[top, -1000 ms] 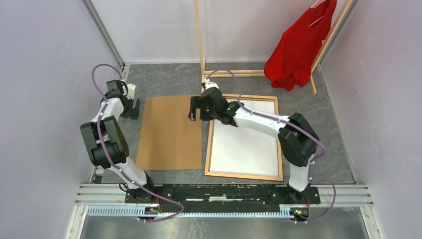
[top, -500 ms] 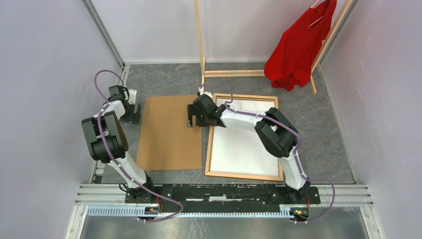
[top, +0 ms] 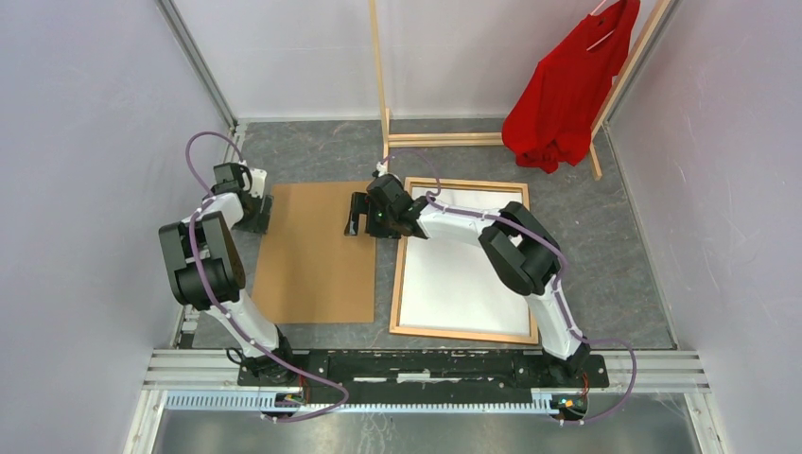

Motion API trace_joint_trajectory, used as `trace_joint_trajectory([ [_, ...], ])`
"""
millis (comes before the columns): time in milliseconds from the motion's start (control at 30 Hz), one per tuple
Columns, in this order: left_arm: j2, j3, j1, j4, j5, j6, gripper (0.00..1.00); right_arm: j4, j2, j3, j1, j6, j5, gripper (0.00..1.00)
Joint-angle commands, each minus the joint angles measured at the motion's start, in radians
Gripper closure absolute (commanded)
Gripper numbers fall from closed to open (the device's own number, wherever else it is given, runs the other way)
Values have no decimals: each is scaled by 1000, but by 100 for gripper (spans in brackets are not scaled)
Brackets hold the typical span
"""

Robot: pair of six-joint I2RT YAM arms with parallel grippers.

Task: Put the photo into the frame
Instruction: Turn over the photo frame item at the center of the board.

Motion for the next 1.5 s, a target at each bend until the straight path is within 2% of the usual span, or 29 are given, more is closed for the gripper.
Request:
trace_joint_trajectory([
  [0,79,-62,-36,-72,96,-39,21,183,4,-25,-2,110,-179,2],
  [500,59,-68,-54,-94,120,-10,46,462,-76,-74,-21,290,-318,3],
  [1200,41,-69,-66,-122,147,6,55,807,-206,-138,-9,480,-406,5],
  [1467,7,-76,-70,-141,181,9,58,862,-173,-120,17,534,-438,5],
])
